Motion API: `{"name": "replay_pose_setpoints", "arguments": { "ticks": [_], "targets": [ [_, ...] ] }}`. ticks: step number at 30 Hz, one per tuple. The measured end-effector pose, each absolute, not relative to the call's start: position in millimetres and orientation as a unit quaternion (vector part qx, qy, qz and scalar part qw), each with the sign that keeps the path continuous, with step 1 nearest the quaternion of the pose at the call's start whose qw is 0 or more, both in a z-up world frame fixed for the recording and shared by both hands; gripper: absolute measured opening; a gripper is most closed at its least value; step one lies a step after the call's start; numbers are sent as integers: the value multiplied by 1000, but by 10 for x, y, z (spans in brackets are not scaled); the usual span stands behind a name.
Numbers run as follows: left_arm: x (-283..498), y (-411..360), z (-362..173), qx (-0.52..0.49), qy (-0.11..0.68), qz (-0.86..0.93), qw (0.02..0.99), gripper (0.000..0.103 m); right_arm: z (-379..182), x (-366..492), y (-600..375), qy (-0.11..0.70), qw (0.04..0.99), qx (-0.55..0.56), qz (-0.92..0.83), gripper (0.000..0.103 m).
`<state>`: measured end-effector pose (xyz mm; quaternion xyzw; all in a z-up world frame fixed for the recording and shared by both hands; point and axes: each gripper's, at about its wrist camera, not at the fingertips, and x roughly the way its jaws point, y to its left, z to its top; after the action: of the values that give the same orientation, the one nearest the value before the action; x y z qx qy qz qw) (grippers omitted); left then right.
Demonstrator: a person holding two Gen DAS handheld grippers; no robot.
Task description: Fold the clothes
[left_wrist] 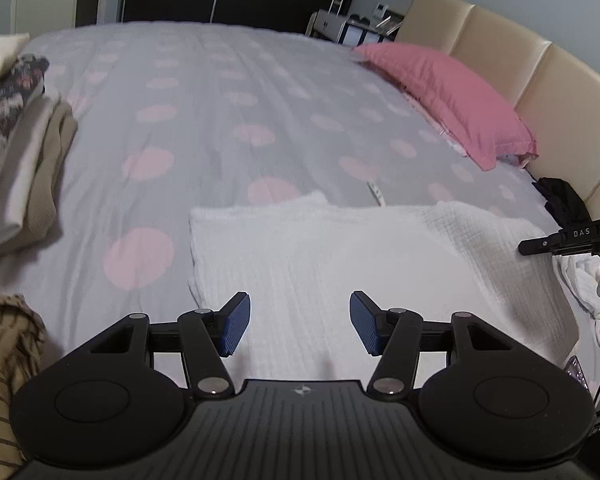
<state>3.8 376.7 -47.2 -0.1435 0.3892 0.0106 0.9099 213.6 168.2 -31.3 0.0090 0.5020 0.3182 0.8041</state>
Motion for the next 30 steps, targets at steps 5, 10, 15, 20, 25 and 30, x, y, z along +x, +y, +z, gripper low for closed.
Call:
{"name": "replay_pose_setpoints", "arguments": {
  "ticks": [5, 10, 15, 20, 25, 30],
  "targets": [
    [-76, 3807, -361, -149, 371, 5, 916, 53, -144, 1893, 2140, 504, 796, 8, 336, 11],
    [-182, 3889, -326, -153, 366, 12, 918, 53, -86, 1687, 2681, 506, 785, 10, 358, 11],
    [-254, 3927, -300, -138, 365, 17, 920, 53, -73, 1485, 3229, 511, 764, 22, 393, 11],
    [-248, 3968, -324, -136, 376, 27, 916, 53, -185, 1254, 3759, 518, 742, 8, 426, 11],
    [-224, 3976, -367, -122, 390, 33, 912, 53, -382, 1059, 4211, 528, 719, -13, 452, 11],
    [-249, 4030, -417, -117, 398, 40, 909, 53, -658, 1013, 4442, 541, 711, -30, 449, 11]
  ]
}}
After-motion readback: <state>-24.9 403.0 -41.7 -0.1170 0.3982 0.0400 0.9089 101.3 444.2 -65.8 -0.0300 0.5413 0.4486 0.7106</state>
